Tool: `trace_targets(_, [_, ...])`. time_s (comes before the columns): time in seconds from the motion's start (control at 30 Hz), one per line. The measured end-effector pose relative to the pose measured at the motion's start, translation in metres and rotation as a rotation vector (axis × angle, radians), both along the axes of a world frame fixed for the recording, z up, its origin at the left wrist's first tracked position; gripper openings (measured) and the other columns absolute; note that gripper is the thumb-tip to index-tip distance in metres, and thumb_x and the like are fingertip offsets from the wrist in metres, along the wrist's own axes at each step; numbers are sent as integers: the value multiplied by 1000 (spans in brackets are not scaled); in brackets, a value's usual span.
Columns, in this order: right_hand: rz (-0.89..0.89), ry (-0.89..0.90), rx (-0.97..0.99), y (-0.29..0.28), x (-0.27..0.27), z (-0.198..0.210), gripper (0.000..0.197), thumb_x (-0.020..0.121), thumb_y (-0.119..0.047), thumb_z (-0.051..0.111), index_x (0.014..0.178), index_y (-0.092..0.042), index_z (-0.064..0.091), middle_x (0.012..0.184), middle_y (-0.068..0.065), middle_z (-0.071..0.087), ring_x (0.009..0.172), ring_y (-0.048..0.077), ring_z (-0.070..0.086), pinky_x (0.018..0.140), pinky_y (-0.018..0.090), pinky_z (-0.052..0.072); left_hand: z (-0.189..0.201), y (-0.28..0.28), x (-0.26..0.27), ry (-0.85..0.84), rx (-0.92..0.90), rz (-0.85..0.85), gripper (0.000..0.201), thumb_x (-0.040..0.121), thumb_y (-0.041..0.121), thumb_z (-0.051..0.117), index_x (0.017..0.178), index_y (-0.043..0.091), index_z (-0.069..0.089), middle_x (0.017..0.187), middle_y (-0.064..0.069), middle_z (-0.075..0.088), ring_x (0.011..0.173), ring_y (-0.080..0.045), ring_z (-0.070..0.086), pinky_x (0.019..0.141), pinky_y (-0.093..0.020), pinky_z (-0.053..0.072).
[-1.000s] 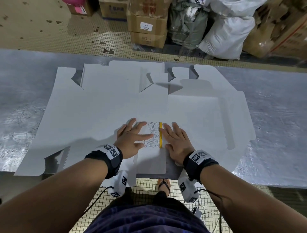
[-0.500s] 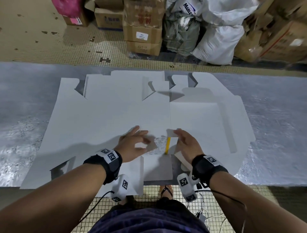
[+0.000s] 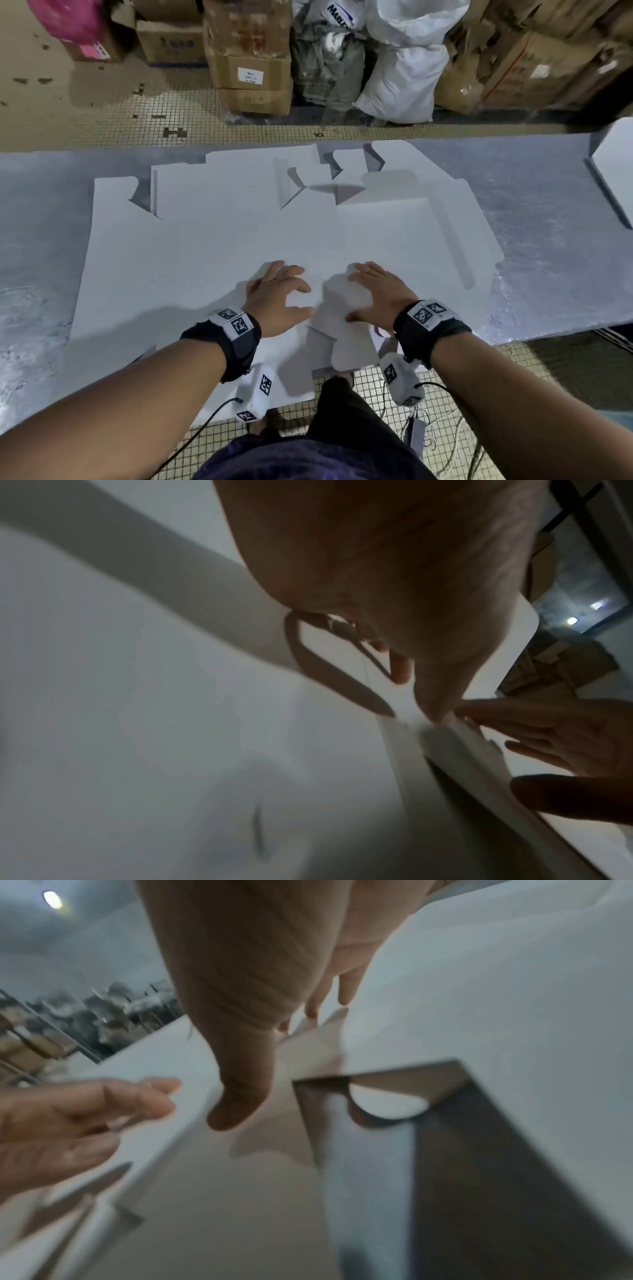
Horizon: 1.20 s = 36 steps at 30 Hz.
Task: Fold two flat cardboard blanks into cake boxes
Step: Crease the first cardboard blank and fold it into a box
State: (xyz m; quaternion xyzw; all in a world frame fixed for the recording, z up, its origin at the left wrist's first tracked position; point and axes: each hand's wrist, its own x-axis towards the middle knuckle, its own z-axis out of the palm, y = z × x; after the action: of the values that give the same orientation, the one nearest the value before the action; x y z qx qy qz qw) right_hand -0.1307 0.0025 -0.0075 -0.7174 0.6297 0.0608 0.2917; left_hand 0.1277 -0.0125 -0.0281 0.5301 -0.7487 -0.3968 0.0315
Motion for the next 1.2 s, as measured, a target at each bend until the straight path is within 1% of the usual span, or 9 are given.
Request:
trace_targets(0.1, [-71, 10, -29, -22, 3, 16, 60, 84, -55, 67, 138, -32, 51, 144, -3, 51, 135, 20, 43, 114, 35, 33, 8, -23, 4, 137, 39, 108, 22, 84, 56, 61, 106, 49, 58, 120, 30, 54, 133, -4, 41, 113, -40, 33])
trace_targets(0.2, [-158, -134, -75, -49, 5, 24, 39, 94, -36, 63, 131, -25, 58, 128, -3, 63, 118, 20, 58, 101, 27, 42, 15, -48, 10, 257, 35, 248, 21, 91, 27, 68, 100, 44, 62, 106, 14, 69, 104, -5, 63, 99, -38, 51])
trace_targets(0.43, [-134, -226, -204, -121, 0, 11, 43, 93, -10, 59, 136, -11, 53, 144, 4, 44, 128, 21, 49, 102, 17, 32, 22, -98, -6, 131, -5, 342, 46, 90, 19, 69, 134, 26, 56, 137, 3, 50, 122, -11, 49, 97, -23, 43])
trace_targets(0.67, [-53, -140, -66, -170, -4, -3, 61, 94, -27, 54, 150, -19, 33, 149, -1, 30, 130, 27, 31, 109, 35, 33, 16, -141, -30, -137, 11, 330, 86, 85, 40, 72, 156, 28, 24, 153, 9, 23, 141, -26, 19, 115, -47, 30])
trace_targets(0.8, [-96, -80, 8, -182, 4, -4, 51, 91, -40, 53, 139, -25, 43, 144, -3, 29, 127, 24, 30, 106, 42, 40, 16, -151, -40, -219, 65, 348, 82, 85, 41, 71, 154, 31, 28, 144, 10, 25, 133, -25, 21, 109, -47, 37])
trace_targets(0.9, [-216, -211, 12, -180, 4, -7, 45, 88, -33, 58, 132, -26, 53, 140, -6, 34, 128, 21, 32, 107, 43, 38, 16, -152, -40, -73, 113, 484, 68, 83, 30, 71, 144, 36, 43, 136, 13, 32, 130, -19, 30, 109, -46, 39])
trace_targets(0.97, [-313, -397, 6, -180, -2, -13, 34, 89, -22, 57, 122, -29, 63, 138, -6, 39, 125, 21, 38, 109, 42, 38, 15, -153, -36, 93, 125, 576, 49, 84, 21, 67, 130, 36, 56, 125, 13, 40, 126, -20, 40, 107, -42, 41])
trace_targets(1.07, [-386, -607, -20, -181, -10, -19, 32, 91, -6, 55, 91, -33, 72, 124, -4, 49, 117, 19, 52, 110, 36, 39, 14, -154, -32, 252, 79, 639, 21, 92, 11, 61, 103, 26, 71, 116, 10, 49, 117, -16, 52, 93, -17, 39])
trace_targets(1.2, [-362, -644, -21, -179, -11, -22, 14, 90, -27, 67, 81, -32, 76, 113, -14, 48, 119, 20, 52, 108, 40, 41, 10, -152, -29, 163, -33, 586, 21, 92, 32, 68, 94, 14, 79, 117, 11, 54, 100, 4, 56, 76, 5, 31])
